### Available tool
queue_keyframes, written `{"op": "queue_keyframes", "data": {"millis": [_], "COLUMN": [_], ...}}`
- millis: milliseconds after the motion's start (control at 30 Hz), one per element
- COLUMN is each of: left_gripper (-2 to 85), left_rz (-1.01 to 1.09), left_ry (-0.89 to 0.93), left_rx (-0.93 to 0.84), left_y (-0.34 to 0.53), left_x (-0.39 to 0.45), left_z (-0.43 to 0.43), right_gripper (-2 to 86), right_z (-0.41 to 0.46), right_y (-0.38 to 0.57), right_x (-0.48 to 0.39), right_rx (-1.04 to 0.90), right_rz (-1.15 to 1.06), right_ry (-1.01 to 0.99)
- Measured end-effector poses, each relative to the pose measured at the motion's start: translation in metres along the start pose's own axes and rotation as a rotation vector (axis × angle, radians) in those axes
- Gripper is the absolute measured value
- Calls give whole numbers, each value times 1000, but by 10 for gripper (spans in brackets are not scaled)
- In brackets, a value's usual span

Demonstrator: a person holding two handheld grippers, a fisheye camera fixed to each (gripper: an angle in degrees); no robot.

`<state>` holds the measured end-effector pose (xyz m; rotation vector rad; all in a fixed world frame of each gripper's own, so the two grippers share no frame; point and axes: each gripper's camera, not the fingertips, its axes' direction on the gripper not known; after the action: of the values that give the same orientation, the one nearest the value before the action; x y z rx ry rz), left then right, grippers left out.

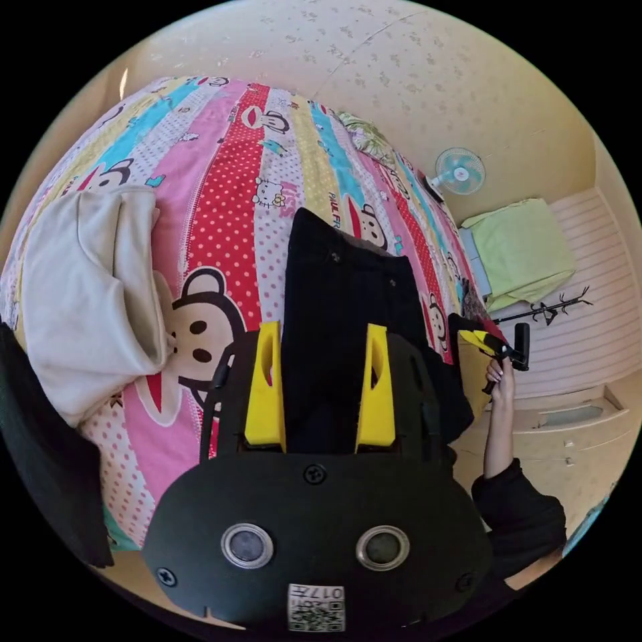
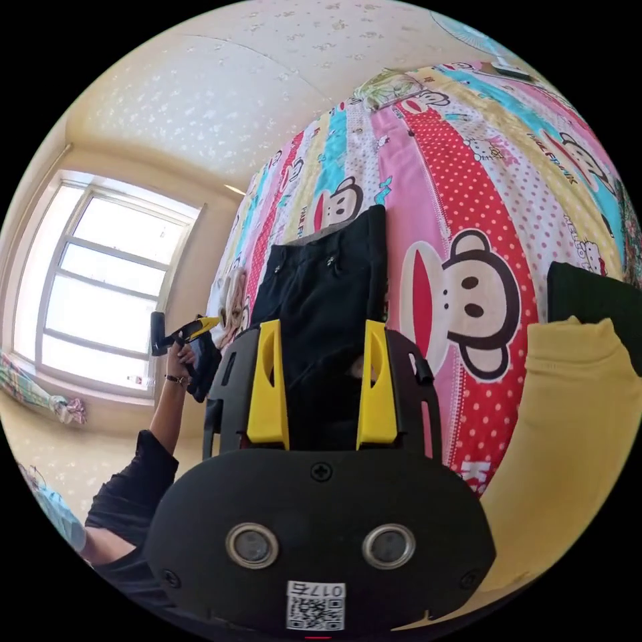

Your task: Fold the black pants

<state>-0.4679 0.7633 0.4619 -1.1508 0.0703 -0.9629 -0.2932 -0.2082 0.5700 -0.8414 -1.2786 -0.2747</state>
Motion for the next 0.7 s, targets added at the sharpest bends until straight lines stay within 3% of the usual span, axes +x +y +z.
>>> {"op": "queue_keyframes", "data": {"millis": [133, 167, 233, 300, 400, 567, 700], "left_gripper": [173, 158, 130, 121, 66, 47, 49], "left_rz": [-117, -142, -162, -145, -110, -70, 23], "left_ry": [134, 126, 28, 7, 51, 185, 142], "left_rx": [-145, -151, -19, 78, 116, 236, 343], "left_y": [-38, -35, -18, -1, 11, -4, -67], "left_x": [-36, -40, -37, -32, -28, -12, 32], "left_z": [76, 95, 94, 93, 89, 41, -16], "right_gripper": [178, 176, 167, 125, 71, 42, 42], "right_z": [60, 81, 109, 118, 144, 95, 60], "right_y": [-44, -53, -53, -32, -22, -45, -123], "right_x": [7, 10, 13, -12, -38, -106, -207], "right_rx": [-53, -65, -45, 136, 102, 303, 391], "right_rz": [58, 64, 111, 55, 15, -83, -280], "right_ry": [64, 164, 233, 222, 163, 82, 185]}}
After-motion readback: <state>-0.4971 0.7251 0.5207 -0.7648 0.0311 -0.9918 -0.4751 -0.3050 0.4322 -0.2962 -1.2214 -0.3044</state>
